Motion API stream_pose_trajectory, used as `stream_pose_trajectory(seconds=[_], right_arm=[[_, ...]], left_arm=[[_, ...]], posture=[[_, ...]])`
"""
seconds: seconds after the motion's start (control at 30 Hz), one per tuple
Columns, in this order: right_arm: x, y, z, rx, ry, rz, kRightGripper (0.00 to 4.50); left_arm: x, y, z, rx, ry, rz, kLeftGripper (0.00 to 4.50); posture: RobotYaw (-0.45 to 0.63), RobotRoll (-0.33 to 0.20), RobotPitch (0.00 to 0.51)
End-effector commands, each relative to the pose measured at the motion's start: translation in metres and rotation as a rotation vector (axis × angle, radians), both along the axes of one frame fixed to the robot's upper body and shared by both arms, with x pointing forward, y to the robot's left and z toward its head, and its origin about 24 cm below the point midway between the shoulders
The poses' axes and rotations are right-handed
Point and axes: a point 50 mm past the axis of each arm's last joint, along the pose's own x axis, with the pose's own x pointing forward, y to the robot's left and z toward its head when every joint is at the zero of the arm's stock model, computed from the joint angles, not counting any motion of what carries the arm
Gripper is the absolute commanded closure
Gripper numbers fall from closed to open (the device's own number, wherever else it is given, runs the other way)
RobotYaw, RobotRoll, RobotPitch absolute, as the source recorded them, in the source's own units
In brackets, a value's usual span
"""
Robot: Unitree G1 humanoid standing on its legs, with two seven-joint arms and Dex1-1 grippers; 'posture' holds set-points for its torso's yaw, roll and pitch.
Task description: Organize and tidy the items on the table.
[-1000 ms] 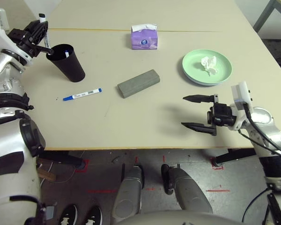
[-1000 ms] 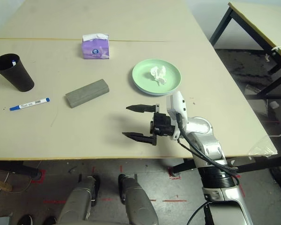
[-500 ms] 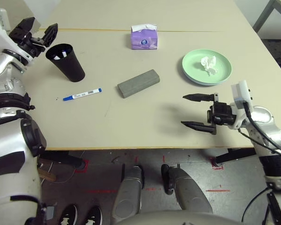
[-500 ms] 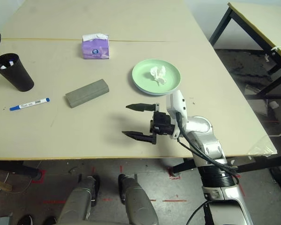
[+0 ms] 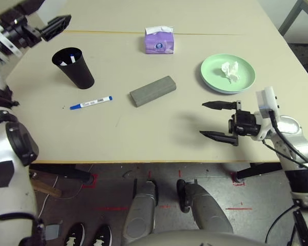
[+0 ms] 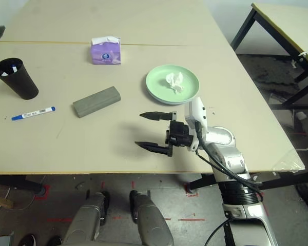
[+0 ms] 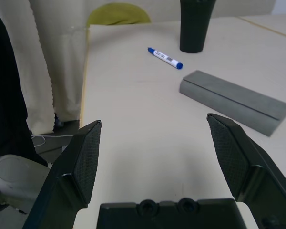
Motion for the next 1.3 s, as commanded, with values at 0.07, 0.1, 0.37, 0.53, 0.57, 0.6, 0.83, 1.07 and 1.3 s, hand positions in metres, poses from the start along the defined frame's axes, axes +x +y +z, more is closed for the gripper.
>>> stream_pose_trajectory(seconds=[0.07,0.1,0.37,0.53,0.57,0.6,0.83,1.07,1.3], right_arm=[[-0.005,0.012,-0.003,0.016,0.008,0.047,0.00],[-0.005,0.013,-0.004,0.020,0.009,0.046,0.00],[0.001,0.011,-0.010,0.024,0.033,-0.097,0.00],[0.001,0.007,-0.018,0.024,0.035,-0.184,0.00],[0.001,0.007,-0.019,0.024,0.034,-0.204,0.00],[0.001,0.008,-0.020,0.024,0.033,-0.219,0.00],[-0.003,0.012,-0.028,0.039,0.062,-0.265,0.00],[-0.007,0.015,-0.027,0.049,0.068,-0.246,0.00],[-0.010,0.016,-0.025,0.049,0.067,-0.233,0.00]], left_arm=[[0.000,-0.018,-0.031,0.369,0.222,-0.096,0.03],[-0.001,-0.020,-0.039,0.449,0.258,-0.103,0.03],[-0.004,-0.005,-0.085,0.836,0.443,-0.060,0.03],[-0.005,0.013,-0.085,0.879,0.466,0.062,0.03],[-0.006,0.016,-0.084,0.881,0.471,0.088,0.03],[-0.006,0.019,-0.085,0.886,0.474,0.107,0.03],[-0.005,0.031,-0.094,0.917,0.475,0.193,0.03],[0.006,0.028,-0.112,0.882,0.467,0.203,0.03],[0.019,0.017,-0.127,0.861,0.434,0.200,0.03]], posture=[[-0.02,0.000,0.233],[-0.02,0.000,0.234],[-0.04,0.000,0.239],[-0.04,0.000,0.243],[-0.04,0.000,0.243],[-0.04,0.000,0.241],[-0.04,0.000,0.238],[-0.05,0.000,0.238],[-0.07,0.000,0.237]])
